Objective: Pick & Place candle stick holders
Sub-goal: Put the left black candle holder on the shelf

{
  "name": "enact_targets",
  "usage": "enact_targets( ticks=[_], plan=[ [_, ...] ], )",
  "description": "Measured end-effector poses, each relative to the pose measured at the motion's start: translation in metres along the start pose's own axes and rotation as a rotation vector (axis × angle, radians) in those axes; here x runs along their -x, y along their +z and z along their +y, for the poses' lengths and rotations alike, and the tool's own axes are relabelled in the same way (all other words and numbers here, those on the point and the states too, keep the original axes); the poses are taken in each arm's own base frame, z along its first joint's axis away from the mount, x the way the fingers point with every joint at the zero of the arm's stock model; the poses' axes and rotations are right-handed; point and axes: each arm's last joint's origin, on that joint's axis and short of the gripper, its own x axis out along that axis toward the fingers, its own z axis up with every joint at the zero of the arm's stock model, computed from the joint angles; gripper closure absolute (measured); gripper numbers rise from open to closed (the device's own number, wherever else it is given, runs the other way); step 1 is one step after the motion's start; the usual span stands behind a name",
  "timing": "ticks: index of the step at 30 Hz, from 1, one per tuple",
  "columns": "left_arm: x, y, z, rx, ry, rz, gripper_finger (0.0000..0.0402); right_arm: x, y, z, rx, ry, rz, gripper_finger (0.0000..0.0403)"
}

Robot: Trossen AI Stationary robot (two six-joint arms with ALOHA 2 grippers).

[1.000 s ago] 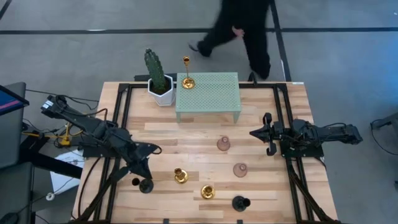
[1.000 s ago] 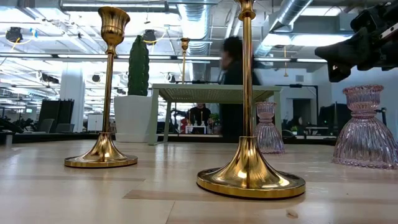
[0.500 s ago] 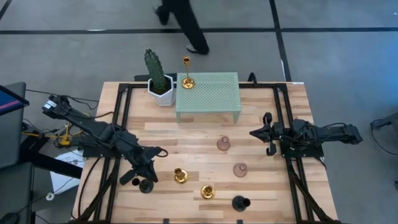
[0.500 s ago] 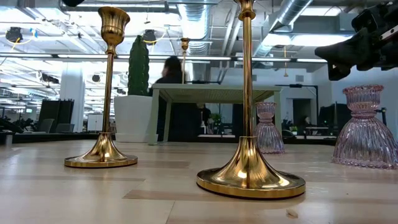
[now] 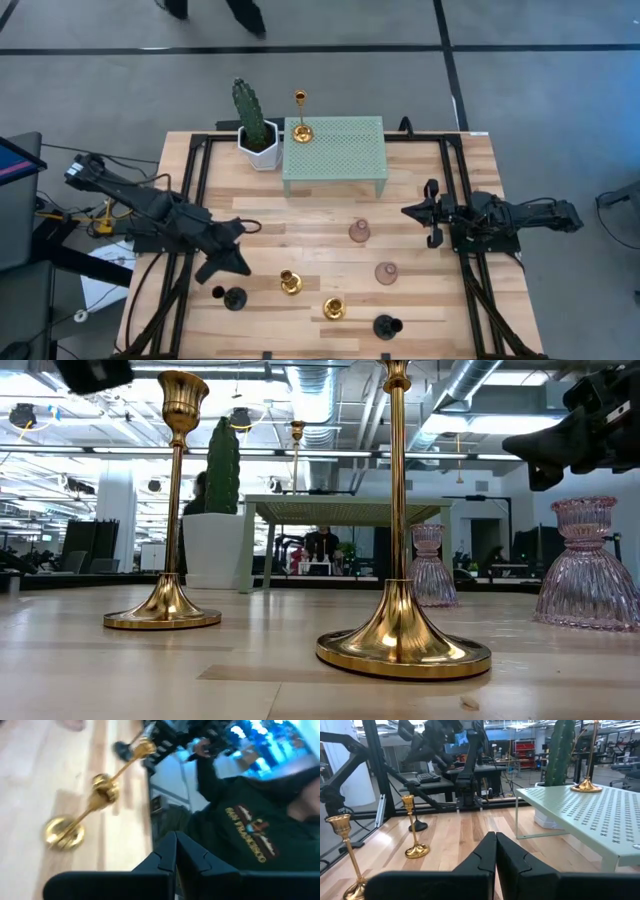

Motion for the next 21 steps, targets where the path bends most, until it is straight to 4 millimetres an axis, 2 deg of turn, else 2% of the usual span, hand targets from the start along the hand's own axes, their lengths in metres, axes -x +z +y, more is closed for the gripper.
enact_targets(
  ticks=[7, 13, 21],
  plan=[
    [0.013, -0.008, 0.003, 0.171, 0.039, 0.047, 0.0398, 0.000, 0.000, 0.000, -0.036, 0.000, 0.000, 0.0403],
    [0.008, -0.021, 0.006, 0.281, 0.110, 0.168, 0.0398, 0.000, 0.000, 0.000, -0.055, 0.000, 0.000, 0.0403],
    [0.003, -0.032, 0.001, 0.372, 0.123, 0.273, 0.0399, 0.000, 0.000, 0.000, -0.055, 0.000, 0.000, 0.0403]
  ],
)
